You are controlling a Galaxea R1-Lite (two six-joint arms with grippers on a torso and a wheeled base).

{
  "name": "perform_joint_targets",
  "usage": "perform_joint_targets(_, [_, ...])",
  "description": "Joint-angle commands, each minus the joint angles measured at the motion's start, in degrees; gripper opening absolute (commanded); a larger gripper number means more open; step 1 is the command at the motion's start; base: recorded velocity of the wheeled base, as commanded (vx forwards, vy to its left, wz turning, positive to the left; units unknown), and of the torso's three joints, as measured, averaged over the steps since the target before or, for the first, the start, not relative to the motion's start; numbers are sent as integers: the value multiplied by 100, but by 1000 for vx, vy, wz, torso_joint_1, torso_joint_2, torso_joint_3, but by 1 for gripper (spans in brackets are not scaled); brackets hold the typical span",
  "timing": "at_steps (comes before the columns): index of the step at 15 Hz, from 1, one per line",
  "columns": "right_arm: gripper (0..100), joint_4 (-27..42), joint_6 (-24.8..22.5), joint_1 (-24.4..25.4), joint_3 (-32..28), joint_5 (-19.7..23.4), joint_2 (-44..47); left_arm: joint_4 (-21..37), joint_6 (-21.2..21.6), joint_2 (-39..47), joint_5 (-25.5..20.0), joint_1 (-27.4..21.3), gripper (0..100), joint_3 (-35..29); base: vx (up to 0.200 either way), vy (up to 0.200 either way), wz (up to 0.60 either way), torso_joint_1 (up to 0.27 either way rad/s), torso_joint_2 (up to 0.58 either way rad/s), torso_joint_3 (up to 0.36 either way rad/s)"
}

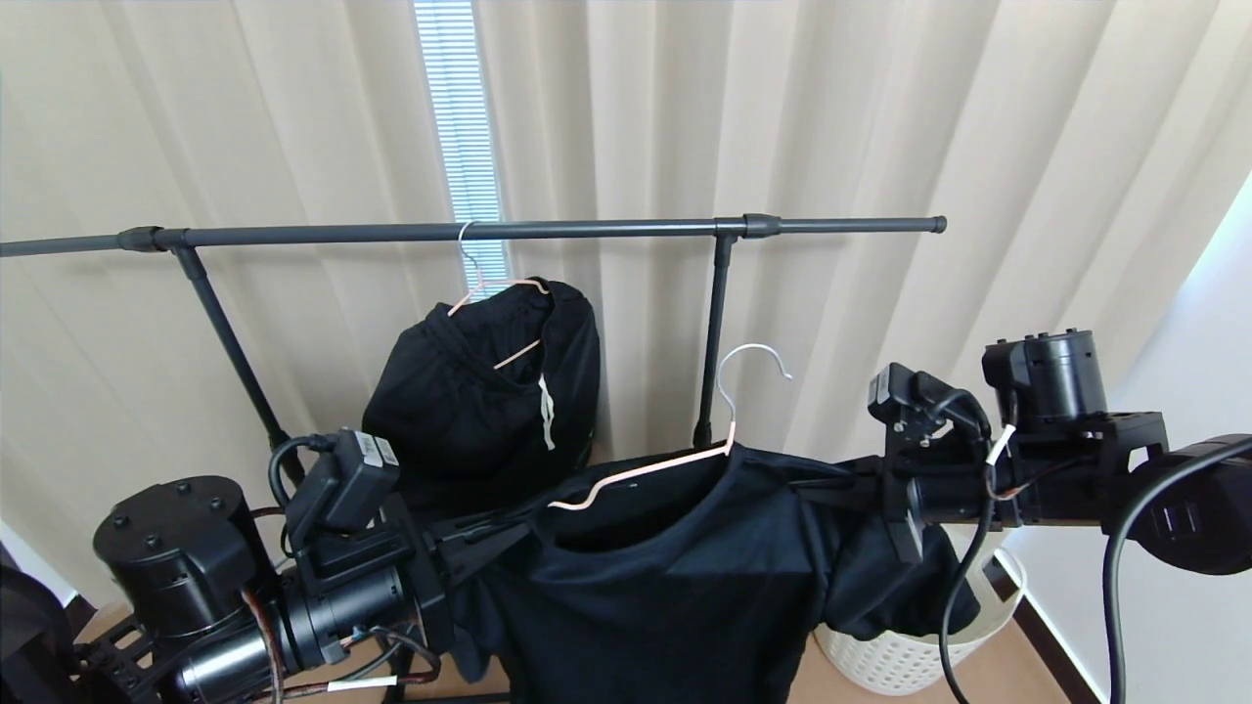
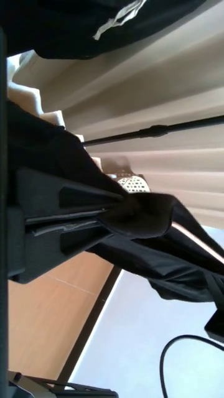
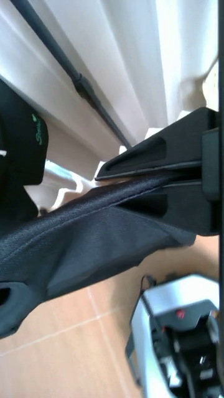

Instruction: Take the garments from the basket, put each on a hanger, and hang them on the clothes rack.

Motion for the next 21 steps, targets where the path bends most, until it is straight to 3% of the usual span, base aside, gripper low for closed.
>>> perform_joint_targets(1, [0, 4, 10, 192, 18, -4, 10, -8, -9, 10, 1, -21, 0, -2, 0, 0, 0, 0, 0, 0])
perform_joint_targets(5, [0, -365, -166, 297, 149, -813, 177, -8, -27, -78, 89, 32, 0, -90, 0, 0, 0, 0, 0, 0])
perform_joint_targets(8, [0, -647, -113, 183, 255, -769, 133, -8, -27, -60, 107, 146, 0, -195, 0, 0, 0, 0, 0, 0])
perform_joint_targets(10, [0, -647, -104, 376, 325, -681, 203, -8, -36, -52, 107, 58, 0, -204, 0, 0, 0, 0, 0, 0])
perform_joint_targets(13, [0, -699, 397, 825, 281, -707, 414, -8, -537, -87, 238, -267, 0, -230, 0, 0, 0, 0, 0, 0])
perform_joint_targets(15, [0, -1007, 731, 939, 290, -769, 528, -8, -941, -113, 660, -610, 0, -362, 0, 0, 0, 0, 0, 0])
perform_joint_targets(21, [0, -1411, 985, 1176, 308, -1305, 792, -8, -1169, -140, 1091, -1111, 0, -476, 0, 0, 0, 0, 0, 0])
